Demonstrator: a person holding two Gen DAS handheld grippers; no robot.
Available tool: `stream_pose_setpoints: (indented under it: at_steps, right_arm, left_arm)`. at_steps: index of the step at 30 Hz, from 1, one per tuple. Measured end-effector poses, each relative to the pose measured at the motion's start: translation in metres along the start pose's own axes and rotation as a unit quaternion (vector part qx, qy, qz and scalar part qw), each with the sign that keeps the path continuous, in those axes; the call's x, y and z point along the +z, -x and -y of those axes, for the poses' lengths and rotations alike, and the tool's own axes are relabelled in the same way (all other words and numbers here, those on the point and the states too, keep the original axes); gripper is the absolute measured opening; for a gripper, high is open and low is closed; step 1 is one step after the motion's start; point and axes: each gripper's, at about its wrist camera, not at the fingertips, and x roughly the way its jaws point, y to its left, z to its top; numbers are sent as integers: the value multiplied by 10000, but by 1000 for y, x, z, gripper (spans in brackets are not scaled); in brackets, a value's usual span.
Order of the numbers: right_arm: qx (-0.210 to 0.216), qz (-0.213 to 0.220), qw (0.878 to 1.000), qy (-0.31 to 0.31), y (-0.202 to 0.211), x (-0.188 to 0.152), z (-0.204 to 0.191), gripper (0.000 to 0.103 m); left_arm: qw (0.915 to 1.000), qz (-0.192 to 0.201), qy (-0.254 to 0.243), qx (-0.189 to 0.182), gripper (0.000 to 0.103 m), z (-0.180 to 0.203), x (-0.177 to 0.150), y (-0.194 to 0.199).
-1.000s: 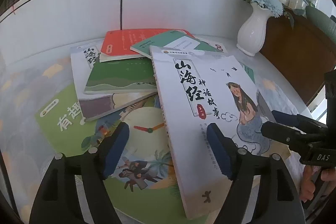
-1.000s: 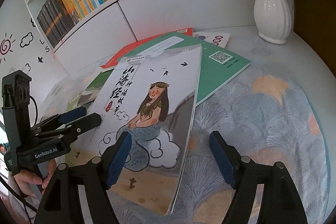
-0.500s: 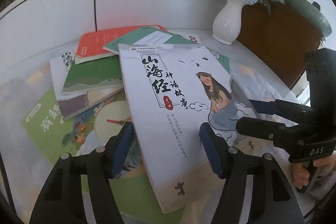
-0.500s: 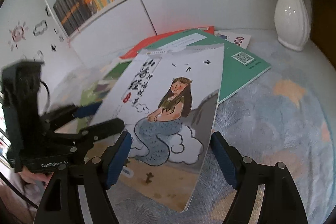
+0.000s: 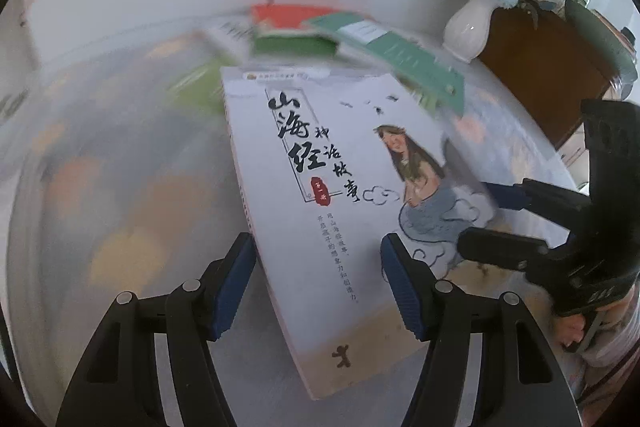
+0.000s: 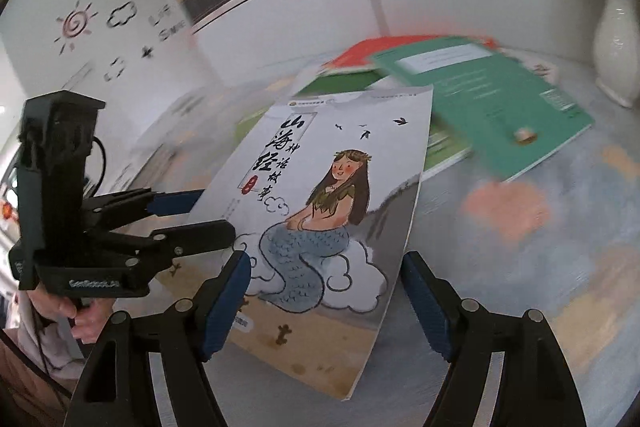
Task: Organize books
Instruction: 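Lift the mermaid-cover book and carry it toward the stacked books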
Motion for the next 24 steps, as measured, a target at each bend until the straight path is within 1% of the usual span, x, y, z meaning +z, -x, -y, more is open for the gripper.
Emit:
stream_pose_setpoints:
  at_steps: [1, 3, 5, 9, 11, 13, 16, 20, 22, 24]
  right_arm:
    - [66, -69, 10000, 13, -2, -4, -8, 77]
    - [183, -187, 9996, 140, -6, -17, -33, 77]
    - [195, -320, 9985, 402, -10, -29, -63, 78]
    - [313, -551, 9952, 747, -22, -45, -105, 81]
    - [256, -554, 9937, 936, -29, -53, -121, 81]
    - [67, -553, 9910, 1220, -35, -58, -136, 84]
    - [-25, -607, 9902, 1256, -39, -59, -138, 84]
    - [295, -886, 9926, 783, -35, -51, -124, 83]
    - [425, -986, 9926, 571, -32, -48, -115, 83]
    - [644, -1054, 9915, 411, -34, -46, -109, 82]
  left_arm:
    - [9999, -71, 77, 42, 62, -9, -16, 7]
    - [9998, 37, 154, 109, 61, -21, -39, 24]
    - [9994, 33, 271, 203, 61, -31, -55, 39]
    - [9978, 134, 579, 290, 62, -55, -83, 61]
    - [9969, 221, 738, 146, 62, -69, -93, 69]
    - [9961, 286, 836, -31, 63, -77, -98, 74]
    - [9966, 274, 777, -55, 63, -76, -97, 73]
    - [9977, 215, 649, 7, 63, -72, -94, 69]
    - [9972, 218, 714, -98, 63, -78, -93, 70]
    - [9951, 216, 902, -338, 63, -87, -91, 70]
